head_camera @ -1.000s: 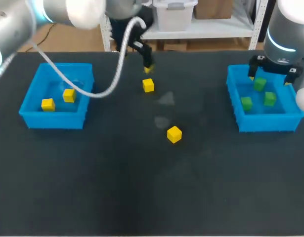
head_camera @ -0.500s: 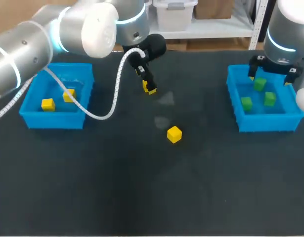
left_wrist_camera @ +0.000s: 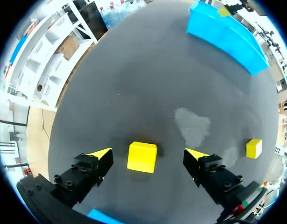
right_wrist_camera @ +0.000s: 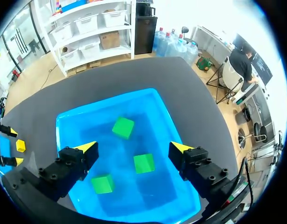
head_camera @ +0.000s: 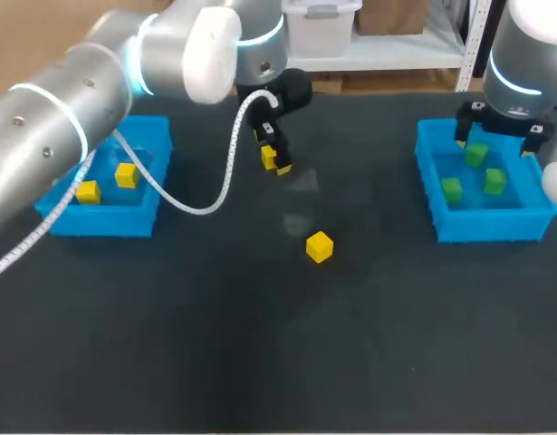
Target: Put the green cubes in the right bin and the yellow cubes in the left bin.
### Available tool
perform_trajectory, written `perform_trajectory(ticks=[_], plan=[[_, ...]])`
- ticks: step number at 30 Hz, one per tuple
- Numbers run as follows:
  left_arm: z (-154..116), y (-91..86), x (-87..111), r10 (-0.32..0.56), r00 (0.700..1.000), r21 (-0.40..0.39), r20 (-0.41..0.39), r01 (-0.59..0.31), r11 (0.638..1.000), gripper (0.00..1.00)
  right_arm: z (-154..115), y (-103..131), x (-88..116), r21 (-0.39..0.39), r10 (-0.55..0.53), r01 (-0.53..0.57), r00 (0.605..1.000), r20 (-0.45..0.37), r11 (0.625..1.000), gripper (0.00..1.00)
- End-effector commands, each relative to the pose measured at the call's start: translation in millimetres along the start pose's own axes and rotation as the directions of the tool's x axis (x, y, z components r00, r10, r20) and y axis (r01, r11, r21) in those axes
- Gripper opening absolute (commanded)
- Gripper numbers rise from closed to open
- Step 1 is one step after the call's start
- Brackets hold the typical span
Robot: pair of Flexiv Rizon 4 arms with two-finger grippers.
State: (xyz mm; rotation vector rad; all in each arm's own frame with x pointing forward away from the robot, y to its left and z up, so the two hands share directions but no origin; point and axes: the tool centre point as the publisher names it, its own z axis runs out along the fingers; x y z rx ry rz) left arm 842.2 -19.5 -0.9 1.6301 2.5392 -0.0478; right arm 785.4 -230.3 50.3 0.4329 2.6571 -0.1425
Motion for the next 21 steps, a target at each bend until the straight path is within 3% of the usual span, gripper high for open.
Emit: perform_trajectory(ticks=[1, 2, 3, 8, 13, 18, 21], plan=[[8.3, 8.3, -3.4, -0.006, 1.000, 0.005, -0.026, 0.006, 1.000, 0.55, -1.1, -1.5, 2.4, 0.000, 0.002, -0.002, 1.000, 0.008, 1.000, 1.00], [9.7, 8.9, -2.5, -0.007, 0.999, -0.005, -0.035, 0.007, 1.000, 0.10, -1.1, -1.5, 2.4, 0.000, 0.002, -0.002, 1.000, 0.008, 1.000, 1.00], [11.0, 9.0, -1.4, -0.001, 0.999, -0.005, -0.040, 0.001, 1.000, 0.00, -1.1, -1.5, 2.4, 0.000, 0.002, -0.002, 1.000, 0.008, 1.000, 1.00], [14.3, 9.6, 4.4, -0.011, 0.998, -0.076, -0.060, 0.007, 0.997, 0.00, -1.1, -1.5, 2.4, 0.000, 0.002, -0.002, 1.000, 0.008, 1.000, 1.00], [4.3, 3.7, 13.3, -0.026, 0.999, -0.087, -0.043, 0.022, 0.996, 0.00, -1.1, -1.5, 2.4, 0.000, 0.002, -0.002, 1.000, 0.008, 1.000, 1.00], [-37.6, -7.6, 26.9, -0.057, 0.998, -0.087, 0.024, 0.058, 0.994, 0.00, -1.1, -1.5, 2.4, 0.000, 0.002, -0.002, 1.000, 0.008, 1.000, 1.00], [-74.7, -7.0, 40.8, -0.128, 0.987, -0.093, 0.098, 0.138, 0.986, 0.00, -1.1, -1.5, 2.4, 0.000, 0.002, -0.002, 1.000, 0.008, 1.000, 1.00]])
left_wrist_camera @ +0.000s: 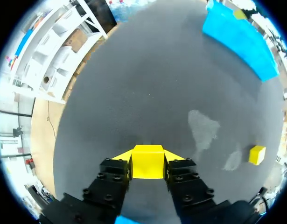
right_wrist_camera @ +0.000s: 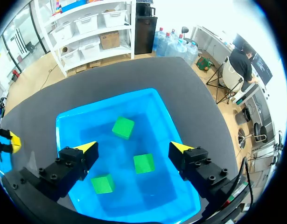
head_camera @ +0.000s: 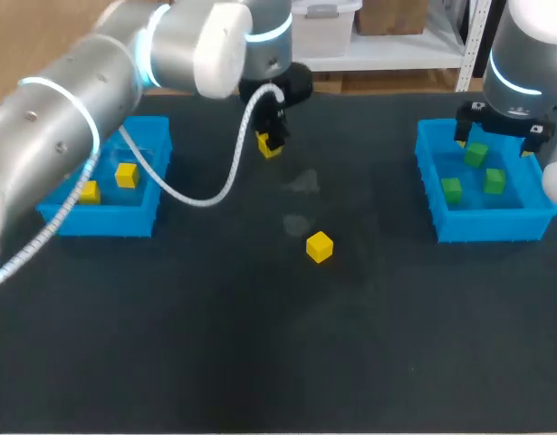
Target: Put the green cubes in the right bin and the yellow cubes in the left bin.
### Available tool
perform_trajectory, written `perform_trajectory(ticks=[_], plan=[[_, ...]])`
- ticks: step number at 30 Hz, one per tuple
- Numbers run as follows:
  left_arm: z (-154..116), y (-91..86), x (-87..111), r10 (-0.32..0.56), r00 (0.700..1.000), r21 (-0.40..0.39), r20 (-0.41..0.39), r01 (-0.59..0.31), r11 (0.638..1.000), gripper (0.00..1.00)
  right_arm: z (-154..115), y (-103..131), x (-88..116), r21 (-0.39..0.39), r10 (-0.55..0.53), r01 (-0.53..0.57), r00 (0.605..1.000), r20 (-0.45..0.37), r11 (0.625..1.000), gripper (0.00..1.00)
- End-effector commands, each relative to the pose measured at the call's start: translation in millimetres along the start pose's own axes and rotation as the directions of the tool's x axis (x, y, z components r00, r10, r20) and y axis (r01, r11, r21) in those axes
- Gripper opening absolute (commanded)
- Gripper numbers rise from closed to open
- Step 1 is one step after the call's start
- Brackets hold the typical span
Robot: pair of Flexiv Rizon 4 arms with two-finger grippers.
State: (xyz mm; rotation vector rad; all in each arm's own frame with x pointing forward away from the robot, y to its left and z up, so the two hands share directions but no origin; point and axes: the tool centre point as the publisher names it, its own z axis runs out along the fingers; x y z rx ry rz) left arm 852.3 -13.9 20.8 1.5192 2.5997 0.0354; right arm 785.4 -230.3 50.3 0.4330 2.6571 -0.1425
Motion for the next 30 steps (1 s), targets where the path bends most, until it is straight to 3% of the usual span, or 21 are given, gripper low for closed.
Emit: perform_trajectory(ticks=[1, 7, 11, 15, 20, 27, 29, 30], plan=[[-65.7, -9.6, 51.9, -0.081, 0.987, -0.044, 0.141, 0.088, 0.995, 0.00, -1.2, -1.4, 2.4, 0.000, 0.002, -0.002, 1.000, 0.008, 1.000, 1.00], [-127.8, 17.7, 107.8, -0.229, 0.931, -0.092, 0.283, 0.264, 0.960, 0.00, -1.2, -1.4, 2.4, 0.000, 0.002, -0.002, 1.000, 0.008, 1.000, 1.00], [-140.5, 28.6, 157.3, -0.297, 0.910, -0.132, 0.290, 0.345, 0.929, 0.00, -1.2, -1.4, 2.4, 0.000, 0.002, -0.002, 1.000, 0.008, 1.000, 1.00], [-134.0, 32.3, 205.6, -0.382, 0.887, -0.143, 0.260, 0.427, 0.893, 0.00, -1.2, -1.4, 2.4, 0.000, 0.002, -0.002, 1.000, 0.008, 1.000, 1.00], [-111.8, 23.8, 248.6, -0.475, 0.851, -0.110, 0.224, 0.506, 0.855, 0.00, -1.2, -1.4, 2.4, 0.000, 0.002, -0.002, 1.000, 0.008, 1.000, 1.00], [-76.8, 19.3, 276.4, -0.570, 0.801, -0.080, 0.182, 0.590, 0.803, 0.00, -1.2, -1.4, 2.4, 0.000, 0.002, -0.002, 1.000, 0.008, 1.000, 1.00], [-71.8, 22.5, 278.7, -0.586, 0.792, -0.117, 0.172, 0.607, 0.786, 0.00, -1.2, -1.4, 2.4, 0.000, 0.002, -0.002, 1.000, 0.008, 1.000, 1.00], [-70.6, 24.3, 278.5, -0.577, 0.802, -0.166, 0.153, 0.597, 0.785, 0.00, -1.2, -1.4, 2.4, 0.000, 0.002, -0.002, 1.000, 0.008, 1.000, 1.00]])
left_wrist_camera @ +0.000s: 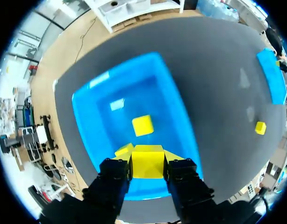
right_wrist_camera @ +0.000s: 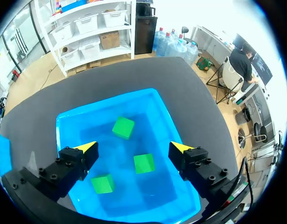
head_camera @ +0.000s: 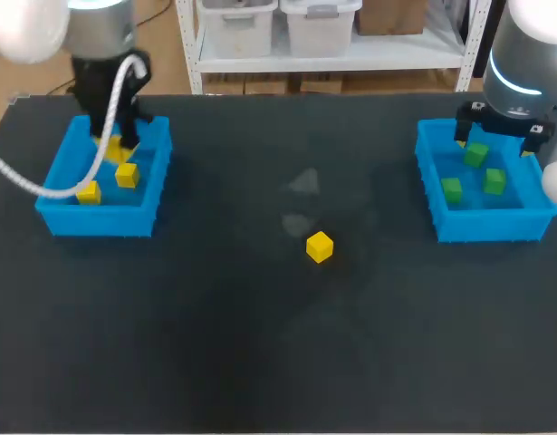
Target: Put the green cubes in the right bin and the yellow cubes in the left bin.
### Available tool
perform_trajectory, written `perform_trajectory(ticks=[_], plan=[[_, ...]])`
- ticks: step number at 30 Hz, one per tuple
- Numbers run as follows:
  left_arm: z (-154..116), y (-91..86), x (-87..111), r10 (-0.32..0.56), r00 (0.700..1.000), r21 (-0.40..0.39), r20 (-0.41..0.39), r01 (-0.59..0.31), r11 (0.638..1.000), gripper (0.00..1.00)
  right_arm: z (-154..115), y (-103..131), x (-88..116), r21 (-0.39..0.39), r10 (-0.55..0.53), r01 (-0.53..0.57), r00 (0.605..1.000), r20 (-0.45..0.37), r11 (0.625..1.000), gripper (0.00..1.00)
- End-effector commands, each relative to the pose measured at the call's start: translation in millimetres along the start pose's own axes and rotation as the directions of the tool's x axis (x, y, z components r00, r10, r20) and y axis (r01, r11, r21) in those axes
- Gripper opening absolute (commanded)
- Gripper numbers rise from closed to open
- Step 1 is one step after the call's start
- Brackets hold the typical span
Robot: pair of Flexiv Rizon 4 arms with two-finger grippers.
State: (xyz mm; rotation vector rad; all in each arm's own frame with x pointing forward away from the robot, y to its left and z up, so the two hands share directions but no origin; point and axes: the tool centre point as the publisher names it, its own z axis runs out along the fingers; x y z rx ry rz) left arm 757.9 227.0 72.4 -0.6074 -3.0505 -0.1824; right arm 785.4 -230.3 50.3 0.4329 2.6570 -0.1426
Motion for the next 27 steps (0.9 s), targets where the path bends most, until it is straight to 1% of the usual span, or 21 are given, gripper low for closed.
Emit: perform_trajectory(ticks=[1, 2, 4, 5, 6, 8, 10, 11, 13, 14, 15, 17, 18, 19, 20, 21, 22, 23, 24, 25, 27], plan=[[10.2, 3.7, 30.1, 0.019, 0.947, -0.111, 0.321, 0.018, 0.994, 0.38, -1.1, -1.5, 2.3, 0.000, 0.002, -0.002, 1.000, 0.008, 1.000, 1.00], [8.8, 3.9, 27.2, 0.023, 0.943, -0.118, 0.332, 0.017, 0.993, 1.00, -1.1, -1.5, 2.3, 0.000, 0.002, -0.002, 1.000, 0.008, 1.000, 1.00], [-1.8, 1.2, 19.1, 0.012, 0.929, -0.099, 0.370, 0.026, 0.995, 1.00, -1.1, -1.5, 2.3, 0.000, 0.002, -0.002, 1.000, 0.008, 1.000, 1.00], [-9.0, -2.6, 13.5, 0.027, 0.920, -0.101, 0.391, 0.013, 0.995, 1.00, -1.1, -1.5, 2.3, 0.000, 0.002, -0.002, 1.000, 0.008, 1.000, 1.00], [-17.2, -7.3, 7.8, 0.031, 0.911, -0.083, 0.411, 0.003, 0.997, 1.00, -1.1, -1.5, 2.3, 0.000, 0.002, -0.002, 1.000, 0.008, 1.000, 1.00], [-37.5, -24.7, -5.7, 0.072, 0.887, -0.040, 0.455, -0.060, 0.997, 1.00, -1.1, -1.5, 2.3, 0.000, 0.002, -0.002, 1.000, 0.008, 1.000, 1.00], [-56.5, -47.3, -20.3, 0.125, 0.854, 0.012, 0.504, -0.151, 0.988, 1.00, -1.1, -1.5, 2.3, 0.000, 0.002, -0.002, 1.000, 0.008, 1.000, 1.00], [-65.9, -63.0, -26.6, 0.161, 0.838, 0.045, 0.522, -0.216, 0.975, 1.00, -1.1, -1.5, 2.3, 0.000, 0.002, -0.002, 1.000, 0.008, 1.000, 1.00], [-79.2, -94.8, -35.1, 0.255, 0.801, 0.071, 0.542, -0.346, 0.935, 1.00, -1.1, -1.5, 2.3, 0.000, 0.002, -0.002, 1.000, 0.008, 1.000, 1.00], [-83.0, -108.5, -37.6, 0.276, 0.793, 0.098, 0.543, -0.386, 0.917, 1.00, -1.1, -1.5, 2.3, 0.000, 0.002, -0.002, 1.000, 0.008, 1.000, 1.00], [-86.7, -123.4, -39.8, 0.313, 0.777, 0.104, 0.546, -0.433, 0.895, 1.00, -1.1, -1.5, 2.3, 0.000, 0.002, -0.002, 1.000, 0.008, 1.000, 1.00], [-90.7, -151.6, -41.4, 0.373, 0.756, 0.143, 0.537, -0.518, 0.843, 1.00, -1.1, -1.5, 2.3, 0.000, 0.002, -0.002, 1.000, 0.008, 1.000, 1.00], [-91.9, -165.5, -41.0, 0.390, 0.755, 0.163, 0.528, -0.541, 0.825, 1.00, -1.1, -1.5, 2.3, 0.000, 0.002, -0.002, 1.000, 0.008, 1.000, 1.00], [-92.3, -177.6, -39.7, 0.423, 0.744, 0.169, 0.517, -0.573, 0.802, 1.00, -1.1, -1.5, 2.3, 0.000, 0.002, -0.002, 1.000, 0.008, 1.000, 1.00], [-91.8, -189.5, -37.8, 0.447, 0.740, 0.188, 0.502, -0.598, 0.779, 1.00, -1.1, -1.5, 2.3, 0.000, 0.002, -0.002, 1.000, 0.008, 1.000, 1.00], [-91.9, -200.4, -35.4, 0.464, 0.742, 0.204, 0.484, -0.611, 0.765, 1.00, -1.1, -1.5, 2.3, 0.000, 0.002, -0.002, 1.000, 0.008, 1.000, 1.00], [-92.0, -211.5, -32.1, 0.492, 0.736, 0.206, 0.465, -0.631, 0.748, 1.00, -1.1, -1.5, 2.3, 0.000, 0.002, -0.002, 1.000, 0.008, 1.000, 1.00], [-92.8, -221.2, -28.5, 0.506, 0.732, 0.227, 0.457, -0.646, 0.729, 1.00, -1.1, -1.5, 2.3, 0.000, 0.002, -0.002, 1.000, 0.008, 1.000, 1.00], [-93.4, -231.6, -24.4, 0.520, 0.731, 0.246, 0.442, -0.656, 0.714, 1.00, -1.1, -1.5, 2.3, 0.000, 0.002, -0.002, 1.000, 0.008, 1.000, 1.00], [-94.2, -240.6, -20.2, 0.536, 0.724, 0.252, 0.436, -0.669, 0.699, 1.00, -1.1, -1.5, 2.3, 0.000, 0.002, -0.002, 1.000, 0.008, 1.000, 1.00], [-95.3, -256.4, -12.4, 0.546, 0.725, 0.279, 0.419, -0.675, 0.683, 1.00, -1.1, -1.5, 2.3, 0.000, 0.002, -0.002, 1.000, 0.008, 1.000, 1.00]])
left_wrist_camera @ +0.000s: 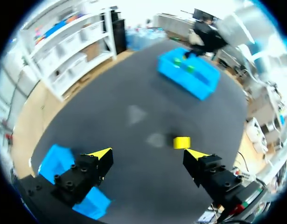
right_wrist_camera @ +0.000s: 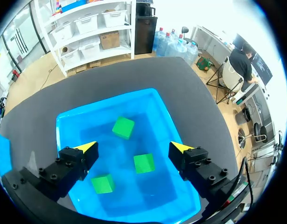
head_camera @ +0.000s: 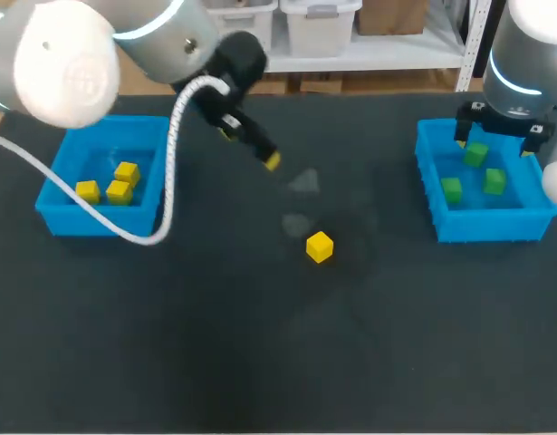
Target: Put the green cubes in the right bin and the yellow cubes in the left bin.
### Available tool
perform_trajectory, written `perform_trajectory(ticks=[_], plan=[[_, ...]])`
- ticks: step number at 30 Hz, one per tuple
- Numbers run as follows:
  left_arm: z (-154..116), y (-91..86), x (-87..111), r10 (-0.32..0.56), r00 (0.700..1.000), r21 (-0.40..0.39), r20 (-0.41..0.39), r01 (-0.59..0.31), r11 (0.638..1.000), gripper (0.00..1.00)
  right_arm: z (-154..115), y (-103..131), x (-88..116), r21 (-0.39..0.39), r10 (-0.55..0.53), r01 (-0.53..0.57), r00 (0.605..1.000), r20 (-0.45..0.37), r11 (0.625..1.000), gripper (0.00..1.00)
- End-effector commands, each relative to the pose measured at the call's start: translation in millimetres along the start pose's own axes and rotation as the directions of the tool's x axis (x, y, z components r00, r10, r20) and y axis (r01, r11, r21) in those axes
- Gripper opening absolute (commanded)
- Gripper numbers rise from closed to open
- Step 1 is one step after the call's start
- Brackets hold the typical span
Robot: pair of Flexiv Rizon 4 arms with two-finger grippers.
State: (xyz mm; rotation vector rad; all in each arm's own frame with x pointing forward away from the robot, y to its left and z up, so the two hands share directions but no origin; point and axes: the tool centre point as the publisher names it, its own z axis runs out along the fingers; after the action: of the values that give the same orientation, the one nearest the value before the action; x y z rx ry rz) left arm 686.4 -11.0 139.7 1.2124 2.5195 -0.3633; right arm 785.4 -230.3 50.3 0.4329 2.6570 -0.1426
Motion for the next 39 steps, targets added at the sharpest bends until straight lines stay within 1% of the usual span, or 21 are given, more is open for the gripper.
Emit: perform_trajectory(ticks=[1, 3, 5, 7, 13, 17, 18, 22, 28, 33, 39], plan=[[4.4, -28.7, 0.2, 0.175, 0.980, 0.233, -0.092, -0.149, 0.961, 1.00, -1.1, -1.5, 2.3, 0.000, 0.002, -0.002, 1.000, 0.008, 1.000, 1.00], [7.7, -43.4, 2.2, 0.194, 0.974, 0.243, -0.119, -0.161, 0.957, 1.00, -1.1, -1.5, 2.3, 0.000, 0.002, -0.002, 1.000, 0.008, 1.000, 1.00], [11.4, -53.3, 4.5, 0.189, 0.973, 0.242, -0.133, -0.153, 0.958, 1.00, -1.1, -1.5, 2.3, 0.000, 0.002, -0.002, 1.000, 0.008, 1.000, 1.00], [17.1, -62.8, 9.3, 0.194, 0.967, 0.241, -0.163, -0.151, 0.959, 1.00, -1.1, -1.5, 2.3, 0.000, 0.002, -0.002, 1.000, 0.008, 1.000, 1.00], [37.2, -76.6, 19.7, 0.172, 0.961, 0.222, -0.218, -0.122, 0.967, 1.00, -1.1, -1.5, 2.3, 0.000, 0.002, -0.002, 1.000, 0.008, 1.000, 1.00], [53.3, -82.3, 19.4, 0.160, 0.958, 0.207, -0.237, -0.111, 0.972, 1.00, -1.1, -1.5, 2.3, 0.000, 0.002, -0.002, 1.000, 0.008, 1.000, 1.00], [57.9, -83.2, 18.7, 0.165, 0.954, 0.190, -0.249, -0.118, 0.975, 1.00, -1.1, -1.5, 2.3, 0.000, 0.002, -0.002, 1.000, 0.008, 1.000, 1.00], [74.6, -84.1, 14.7, 0.149, 0.951, 0.169, -0.271, -0.106, 0.980, 1.00, -1.1, -1.5, 2.3, 0.000, 0.002, -0.002, 1.000, 0.008, 1.000, 1.00], [93.2, -87.2, 14.3, 0.131, 0.945, 0.165, -0.301, -0.084, 0.983, 1.00, -1.1, -1.5, 2.3, 0.000, 0.002, -0.002, 1.000, 0.008, 1.000, 1.00], [106.2, -93.4, 19.4, 0.125, 0.936, 0.168, -0.329, -0.072, 0.983, 1.00, -1.1, -1.5, 2.3, 0.000, 0.002, -0.002, 1.000, 0.008, 1.000, 1.00], [124.9, -89.6, 27.8, 0.101, 0.925, 0.136, -0.367, -0.054, 0.989, 1.00, -1.1, -1.5, 2.3, 0.000, 0.002, -0.002, 1.000, 0.008, 1.000, 1.00]])
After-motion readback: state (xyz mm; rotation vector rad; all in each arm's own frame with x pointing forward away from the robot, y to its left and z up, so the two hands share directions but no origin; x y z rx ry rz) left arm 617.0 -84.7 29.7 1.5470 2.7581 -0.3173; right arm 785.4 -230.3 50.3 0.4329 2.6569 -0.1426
